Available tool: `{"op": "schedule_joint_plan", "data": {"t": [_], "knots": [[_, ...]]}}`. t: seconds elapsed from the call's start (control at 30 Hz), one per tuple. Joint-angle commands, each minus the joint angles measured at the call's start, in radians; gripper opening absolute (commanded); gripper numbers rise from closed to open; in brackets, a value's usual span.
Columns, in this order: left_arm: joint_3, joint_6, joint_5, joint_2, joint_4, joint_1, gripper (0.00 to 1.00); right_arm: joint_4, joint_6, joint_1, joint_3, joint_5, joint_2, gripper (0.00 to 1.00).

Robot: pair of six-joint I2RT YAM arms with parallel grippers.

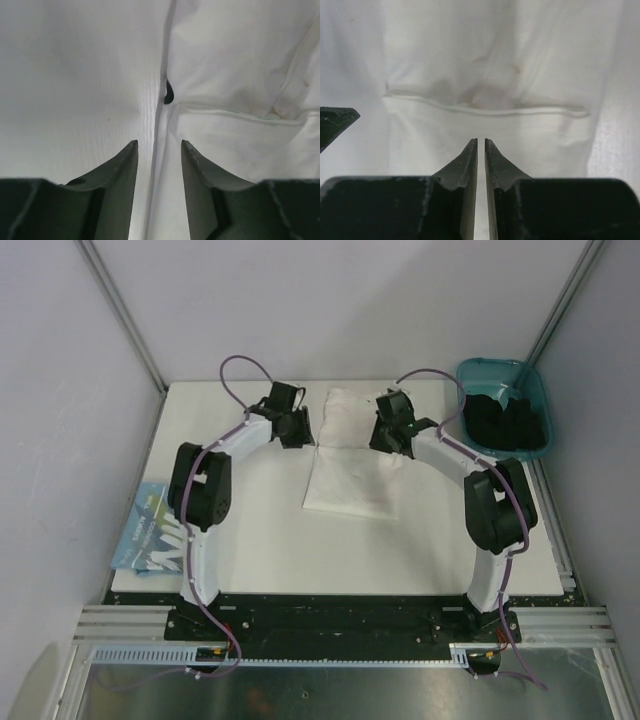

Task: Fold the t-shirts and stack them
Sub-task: Fold the folded rectangular tshirt in 1/3 of the way, then grab one side of the 2/3 rectangular tshirt with both arms

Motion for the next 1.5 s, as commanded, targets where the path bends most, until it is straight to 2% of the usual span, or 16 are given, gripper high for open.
{"op": "schedule_joint_plan", "data": {"t": [0.0,0.23,0.43,0.57,0.8,1.07,1.13,1.23,1.47], "knots": [[-0.091,-0.051,0.008,-0.154,0.014,0.024,0.44,-0.006,-0.001,0.048,0.032,0.021,-0.020,0.14],[-0.291,-0.106,0.072,-0.275,0.019,0.026,0.41,0.024,0.014,0.067,0.047,-0.005,0.071,0.12],[-0.506,-0.124,0.156,-0.357,0.082,0.021,0.41,-0.016,-0.008,0.059,0.175,0.018,0.234,0.12],[-0.590,-0.118,0.211,-0.380,0.111,0.018,0.43,-0.040,-0.017,0.066,0.216,0.012,0.307,0.13],[-0.656,-0.122,0.262,-0.426,0.151,0.006,0.48,-0.052,-0.028,0.051,0.206,0.022,0.259,0.25],[-0.656,-0.127,0.243,-0.417,0.163,0.003,0.45,-0.131,-0.021,0.016,0.254,-0.011,0.113,0.35],[-0.653,-0.128,0.231,-0.412,0.163,0.002,0.43,-0.160,0.001,0.000,0.225,-0.018,0.048,0.36],[-0.651,-0.130,0.229,-0.403,0.163,-0.004,0.41,-0.156,0.042,-0.031,0.093,-0.073,-0.062,0.36],[-0.650,-0.143,0.220,-0.384,0.162,-0.025,0.40,-0.129,0.106,-0.053,-0.317,-0.119,-0.316,0.35]]}}
